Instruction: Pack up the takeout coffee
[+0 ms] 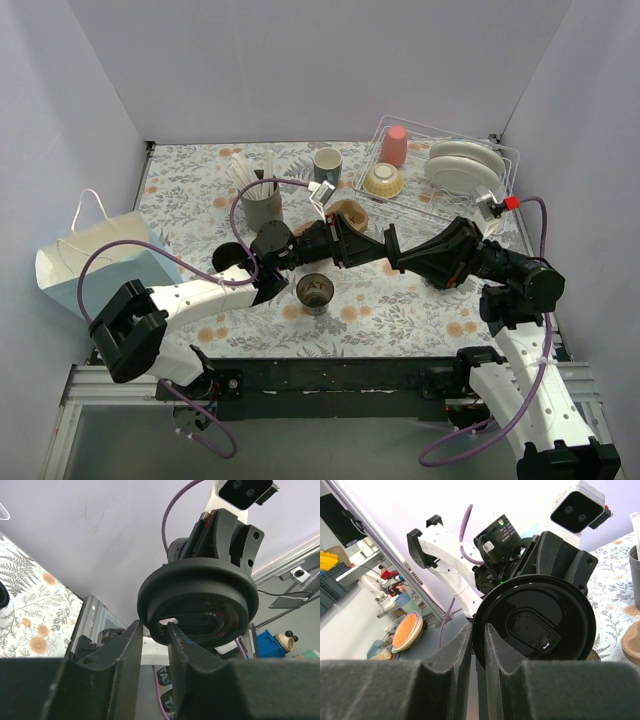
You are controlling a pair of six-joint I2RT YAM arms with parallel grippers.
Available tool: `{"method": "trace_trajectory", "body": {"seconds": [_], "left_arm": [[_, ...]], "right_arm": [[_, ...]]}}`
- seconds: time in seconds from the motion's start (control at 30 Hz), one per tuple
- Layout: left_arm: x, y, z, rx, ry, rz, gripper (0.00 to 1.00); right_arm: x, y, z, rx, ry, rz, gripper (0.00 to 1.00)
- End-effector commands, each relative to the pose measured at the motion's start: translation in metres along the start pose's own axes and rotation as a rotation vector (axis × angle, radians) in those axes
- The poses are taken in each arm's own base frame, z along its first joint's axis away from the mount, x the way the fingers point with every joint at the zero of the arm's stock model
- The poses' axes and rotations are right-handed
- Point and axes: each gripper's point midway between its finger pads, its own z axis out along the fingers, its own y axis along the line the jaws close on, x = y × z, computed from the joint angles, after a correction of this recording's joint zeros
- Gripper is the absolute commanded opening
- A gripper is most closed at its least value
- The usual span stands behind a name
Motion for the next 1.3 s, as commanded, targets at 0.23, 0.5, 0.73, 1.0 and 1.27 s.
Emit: {"method": "trace_trajectory", "body": {"seconds": [0.23,0.5,0.73,1.0,1.27], "left_arm": [[-0.011,-0.019,-0.005,-0.012,-0.038,0.062,0.00],[-0.020,0.037,-0.049,-0.509,-0.033,0.121,0.00],[-0.015,0.079,-0.150,-1.132,0.099,0.152,0.00],[-0.011,0.072,-0.204,-1.380,0.244,0.181,0.00],[0.013,0.108,-0.212,-1.478,0.451,0.139,0.00]], "right_arm": [[0.002,-0.002,-0.001,0.023,0.023,-0.024,0.30],[-0.015,-0.035,-0.003,0.273,0.055,-0.129,0.64],[0.010,-0.105,-0.034,0.628,0.148,0.017,0.83],[0.038,-0.144,-0.061,0.815,0.237,0.097,0.94],[0.048,-0.151,-0.067,0.829,0.282,0.089,0.97]]}}
